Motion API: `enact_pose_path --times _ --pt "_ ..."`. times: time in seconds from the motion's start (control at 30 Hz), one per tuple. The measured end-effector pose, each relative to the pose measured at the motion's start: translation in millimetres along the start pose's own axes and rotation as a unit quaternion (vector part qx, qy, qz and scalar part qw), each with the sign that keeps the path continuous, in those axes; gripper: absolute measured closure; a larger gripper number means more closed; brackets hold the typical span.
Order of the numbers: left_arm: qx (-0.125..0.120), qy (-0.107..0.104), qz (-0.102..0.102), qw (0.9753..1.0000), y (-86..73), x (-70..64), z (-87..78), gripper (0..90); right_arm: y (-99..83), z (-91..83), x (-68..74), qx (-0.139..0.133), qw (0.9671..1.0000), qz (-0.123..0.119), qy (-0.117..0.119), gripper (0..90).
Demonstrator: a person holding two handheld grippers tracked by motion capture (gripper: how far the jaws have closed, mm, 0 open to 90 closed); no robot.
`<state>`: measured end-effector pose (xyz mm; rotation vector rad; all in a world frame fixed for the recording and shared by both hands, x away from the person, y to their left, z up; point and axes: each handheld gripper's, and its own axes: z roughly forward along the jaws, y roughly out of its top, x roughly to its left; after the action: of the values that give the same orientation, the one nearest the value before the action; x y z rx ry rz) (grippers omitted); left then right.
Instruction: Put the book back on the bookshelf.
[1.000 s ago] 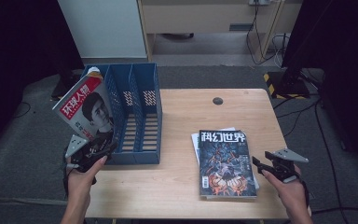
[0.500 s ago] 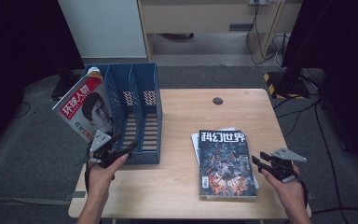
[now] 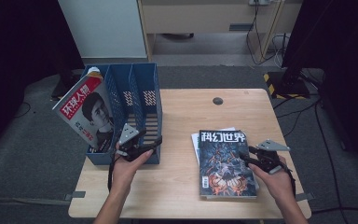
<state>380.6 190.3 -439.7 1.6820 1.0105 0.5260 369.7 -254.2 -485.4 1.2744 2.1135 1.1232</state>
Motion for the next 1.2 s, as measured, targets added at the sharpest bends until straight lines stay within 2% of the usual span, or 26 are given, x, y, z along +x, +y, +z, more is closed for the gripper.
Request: enact_pose_path --times 0.17,0.23,0.27,0.33,0.4,0.5,0.63,0.7,0.87,1.07,1.2 --pt "0.003 -0.004 -0.012 0.9999 2.5 -8.2 7.4 21.9 3.0 11.1 -2.1 0.001 1.0000 0.006 -0.001 38.7" --pt "0.013 -0.011 -0.011 0.9998 1.1 -16.9 13.4 22.0 1.1 15.4 -4.0 0.001 1.0000 0.006 -0.004 36.1" --pt "0.019 -0.018 -0.011 0.9996 0.3 -21.5 16.5 22.0 -4.5 19.6 -5.6 -0.001 0.9999 0.007 -0.012 32.1" --pt "0.024 -0.023 -0.007 0.9994 -0.9 -28.8 20.0 22.1 -7.0 20.5 -6.6 -0.001 0.9999 0.006 -0.010 31.4" --pt "0.026 -0.033 -0.005 0.9991 -2.0 -36.7 22.7 22.1 -12.2 23.6 -7.8 0.008 0.9999 0.003 -0.012 25.5" --pt "0.032 -0.042 0.010 0.9986 -3.5 -50.0 25.4 22.0 -13.3 26.1 -11.9 0.011 0.9998 0.009 -0.015 25.2" --pt "0.040 -0.056 0.027 0.9973 -11.4 -64.4 31.0 22.0 -13.6 32.0 -14.2 0.010 0.9998 0.015 -0.005 25.8" --pt "0.048 -0.056 0.040 0.9965 -16.7 -70.8 33.4 22.0 -12.9 34.3 -13.0 0.007 0.9998 0.017 0.003 26.3" --pt "0.059 -0.058 0.038 0.9959 -26.4 -76.8 38.1 22.0 -13.1 36.7 -15.0 0.007 0.9996 0.027 0.010 26.1" --pt "0.068 -0.059 0.042 0.9950 -33.2 -82.2 42.7 22.0 -12.1 35.2 -13.9 0.005 0.9999 0.008 0.005 29.9" --pt "0.077 -0.063 0.045 0.9940 -38.2 -85.8 45.7 22.1 -12.0 37.7 -10.6 0.001 0.9998 0.006 0.020 31.1"
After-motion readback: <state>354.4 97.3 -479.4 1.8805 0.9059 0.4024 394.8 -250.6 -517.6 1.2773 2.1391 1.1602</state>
